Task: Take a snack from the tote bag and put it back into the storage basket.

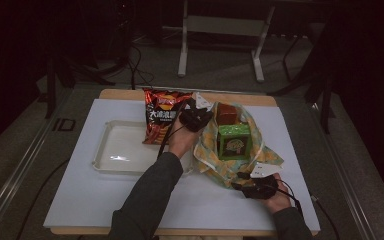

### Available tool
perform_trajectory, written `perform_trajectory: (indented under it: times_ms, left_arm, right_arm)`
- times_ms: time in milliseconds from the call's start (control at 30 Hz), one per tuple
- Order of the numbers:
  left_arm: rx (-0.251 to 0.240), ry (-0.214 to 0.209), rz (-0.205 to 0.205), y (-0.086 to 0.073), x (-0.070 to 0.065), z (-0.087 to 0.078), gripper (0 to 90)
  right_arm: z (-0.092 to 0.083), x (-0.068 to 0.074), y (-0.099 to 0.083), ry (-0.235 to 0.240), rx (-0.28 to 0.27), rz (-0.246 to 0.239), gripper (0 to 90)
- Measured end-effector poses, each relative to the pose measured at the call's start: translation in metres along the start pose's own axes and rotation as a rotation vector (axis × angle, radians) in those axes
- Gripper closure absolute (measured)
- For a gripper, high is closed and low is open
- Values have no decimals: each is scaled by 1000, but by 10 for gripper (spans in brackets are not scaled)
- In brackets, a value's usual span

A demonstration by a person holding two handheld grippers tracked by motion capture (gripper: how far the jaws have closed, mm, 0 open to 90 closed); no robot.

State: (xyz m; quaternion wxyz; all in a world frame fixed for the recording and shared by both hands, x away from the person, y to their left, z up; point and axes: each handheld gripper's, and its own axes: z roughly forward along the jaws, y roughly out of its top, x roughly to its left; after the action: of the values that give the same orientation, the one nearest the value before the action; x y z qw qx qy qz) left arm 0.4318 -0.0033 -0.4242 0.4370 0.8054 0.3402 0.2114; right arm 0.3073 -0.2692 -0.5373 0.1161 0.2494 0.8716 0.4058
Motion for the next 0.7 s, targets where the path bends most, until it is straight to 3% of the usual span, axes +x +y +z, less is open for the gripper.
perform_trajectory:
  times_ms: [233, 467, 567, 633, 700]
  left_arm:
    - [69, -21, -9, -11, -2, 18, 894]
    - [148, -39, 3, -22, -3, 26, 893]
    - [121, -57, -6, -23, -1, 20, 869]
    - [92, -67, -10, -22, 0, 14, 765]
    - [64, -63, -20, -20, 3, 6, 718]
  right_arm:
    - [0, 0, 0, 2, -1, -1, 505]
    - [0, 0, 0, 2, 2, 0, 505]
    - [0, 0, 0, 3, 3, 1, 505]
    - [0, 0, 0, 4, 4, 2, 505]
    - [0, 0, 0, 5, 3, 2, 504]
